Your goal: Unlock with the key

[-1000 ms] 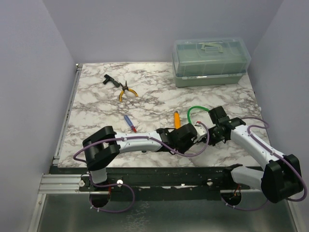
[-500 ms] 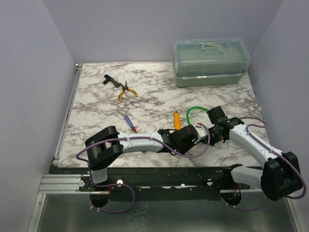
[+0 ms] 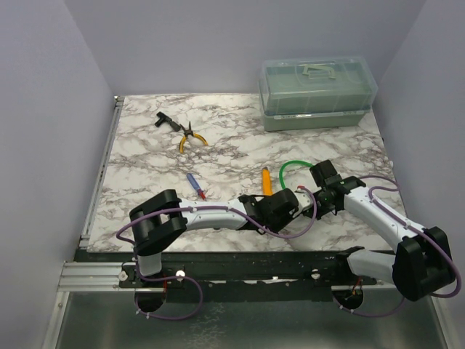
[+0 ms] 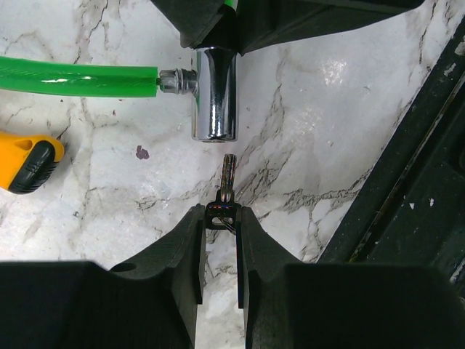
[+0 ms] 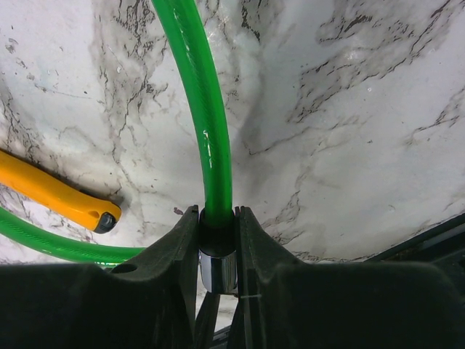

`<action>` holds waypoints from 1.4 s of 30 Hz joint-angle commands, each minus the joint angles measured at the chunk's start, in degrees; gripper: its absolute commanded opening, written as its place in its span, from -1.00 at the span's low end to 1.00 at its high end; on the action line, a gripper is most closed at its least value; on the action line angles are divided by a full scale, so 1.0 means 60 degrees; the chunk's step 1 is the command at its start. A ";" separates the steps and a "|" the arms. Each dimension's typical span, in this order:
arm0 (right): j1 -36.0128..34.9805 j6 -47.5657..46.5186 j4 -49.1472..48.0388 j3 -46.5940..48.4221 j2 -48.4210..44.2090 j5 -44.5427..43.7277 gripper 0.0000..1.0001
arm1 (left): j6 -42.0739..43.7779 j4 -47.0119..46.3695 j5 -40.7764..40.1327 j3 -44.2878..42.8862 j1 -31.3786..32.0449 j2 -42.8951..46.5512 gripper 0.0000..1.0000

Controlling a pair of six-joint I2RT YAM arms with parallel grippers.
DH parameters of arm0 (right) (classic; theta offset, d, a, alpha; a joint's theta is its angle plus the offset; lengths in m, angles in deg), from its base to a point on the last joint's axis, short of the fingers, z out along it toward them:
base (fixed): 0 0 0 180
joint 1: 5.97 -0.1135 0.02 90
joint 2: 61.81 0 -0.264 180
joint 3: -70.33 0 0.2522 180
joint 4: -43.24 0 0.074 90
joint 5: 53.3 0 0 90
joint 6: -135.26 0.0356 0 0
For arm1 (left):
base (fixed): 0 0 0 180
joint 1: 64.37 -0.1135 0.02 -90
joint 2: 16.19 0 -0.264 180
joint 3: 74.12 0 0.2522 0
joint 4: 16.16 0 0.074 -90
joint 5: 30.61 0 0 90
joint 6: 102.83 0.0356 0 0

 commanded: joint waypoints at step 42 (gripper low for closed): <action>-0.0193 0.0223 -0.0422 -0.0399 0.0058 0.0209 -1.00 | 0.0266 -0.0178 -0.0366 -0.0233 0.0074 -0.0319 -0.99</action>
